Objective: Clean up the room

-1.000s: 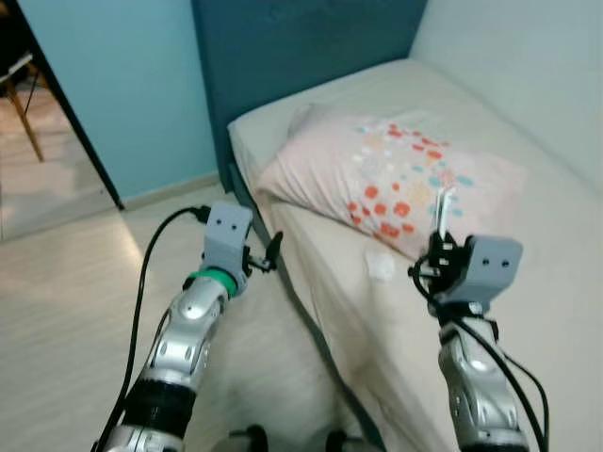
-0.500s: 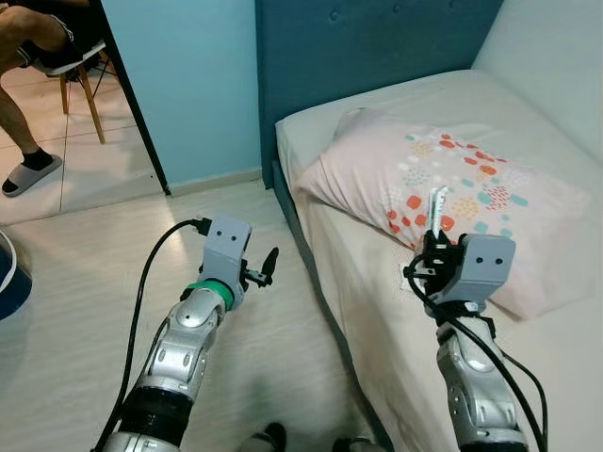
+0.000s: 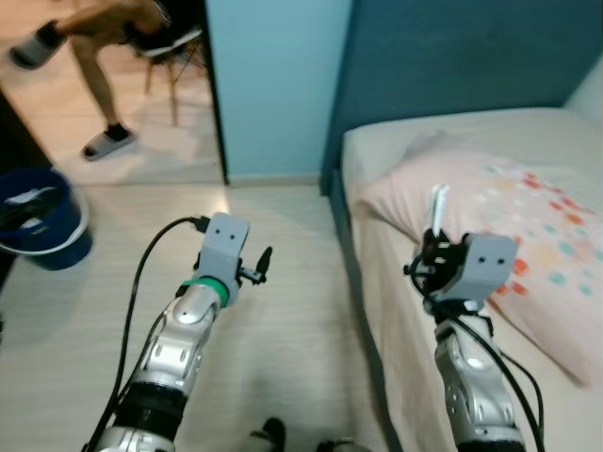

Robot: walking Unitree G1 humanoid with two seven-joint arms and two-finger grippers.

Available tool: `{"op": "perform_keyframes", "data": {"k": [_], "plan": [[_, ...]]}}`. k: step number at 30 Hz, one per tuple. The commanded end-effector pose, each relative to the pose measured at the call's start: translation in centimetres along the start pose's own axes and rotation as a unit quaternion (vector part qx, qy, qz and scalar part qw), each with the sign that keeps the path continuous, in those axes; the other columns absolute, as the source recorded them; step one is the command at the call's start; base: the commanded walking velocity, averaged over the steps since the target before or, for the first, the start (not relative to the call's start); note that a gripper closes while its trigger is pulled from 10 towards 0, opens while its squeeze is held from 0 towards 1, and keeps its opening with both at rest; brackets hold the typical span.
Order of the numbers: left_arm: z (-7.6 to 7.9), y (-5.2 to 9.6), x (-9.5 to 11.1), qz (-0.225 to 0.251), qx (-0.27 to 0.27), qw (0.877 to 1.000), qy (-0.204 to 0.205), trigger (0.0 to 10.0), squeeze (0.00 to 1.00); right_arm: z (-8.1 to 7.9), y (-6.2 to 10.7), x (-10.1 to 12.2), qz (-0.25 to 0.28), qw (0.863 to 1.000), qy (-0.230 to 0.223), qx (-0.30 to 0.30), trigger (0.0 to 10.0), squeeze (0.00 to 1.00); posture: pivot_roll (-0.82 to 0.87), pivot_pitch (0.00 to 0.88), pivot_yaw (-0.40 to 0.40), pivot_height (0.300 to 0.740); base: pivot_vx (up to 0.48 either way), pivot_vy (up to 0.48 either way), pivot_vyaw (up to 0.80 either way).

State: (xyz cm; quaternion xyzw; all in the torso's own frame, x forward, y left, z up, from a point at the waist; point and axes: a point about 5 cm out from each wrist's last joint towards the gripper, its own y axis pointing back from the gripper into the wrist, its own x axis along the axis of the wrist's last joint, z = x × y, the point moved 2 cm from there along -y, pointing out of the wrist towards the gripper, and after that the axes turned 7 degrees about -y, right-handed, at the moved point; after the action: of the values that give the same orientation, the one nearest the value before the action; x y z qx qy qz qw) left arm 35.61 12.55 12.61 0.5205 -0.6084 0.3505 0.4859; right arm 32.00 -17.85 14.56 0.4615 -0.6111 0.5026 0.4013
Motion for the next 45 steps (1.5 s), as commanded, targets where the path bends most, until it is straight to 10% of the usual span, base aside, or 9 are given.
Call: {"op": "perform_keyframes", "data": {"k": [1, 18, 45], "plan": [[0.6, 0.2, -0.7, -0.01, -0.008, 1.0, -0.002, 10.0, 0.0, 0.5, 0.5, -0.7, -0.013, 1.0, 0.001, -0.009, 10.0, 0.0, 0.0, 0.151, 0.018, 0.74, 0.0, 0.0, 0.76], [0.1, 0.0, -0.5, 0.0, 0.009, 1.0, -0.026, 10.0, 0.0, 0.3, 0.5, -0.8, -0.012, 1.0, -0.01, -0.001, 10.0, 0.0, 0.01, 0.14, 0.019, 0.74, 0.0, 0.0, 0.74], [-0.3, -0.3, -1.1, -0.015, 0.031, 0.999, -0.042, 10.0, 0.0, -0.9, 1.1, -2.0, -0.045, 0.997, -0.036, 0.042, 10.0, 0.0, 0.01, 0.152, 0.021, 0.74, 0.463, 0.0, 0.1]]}}
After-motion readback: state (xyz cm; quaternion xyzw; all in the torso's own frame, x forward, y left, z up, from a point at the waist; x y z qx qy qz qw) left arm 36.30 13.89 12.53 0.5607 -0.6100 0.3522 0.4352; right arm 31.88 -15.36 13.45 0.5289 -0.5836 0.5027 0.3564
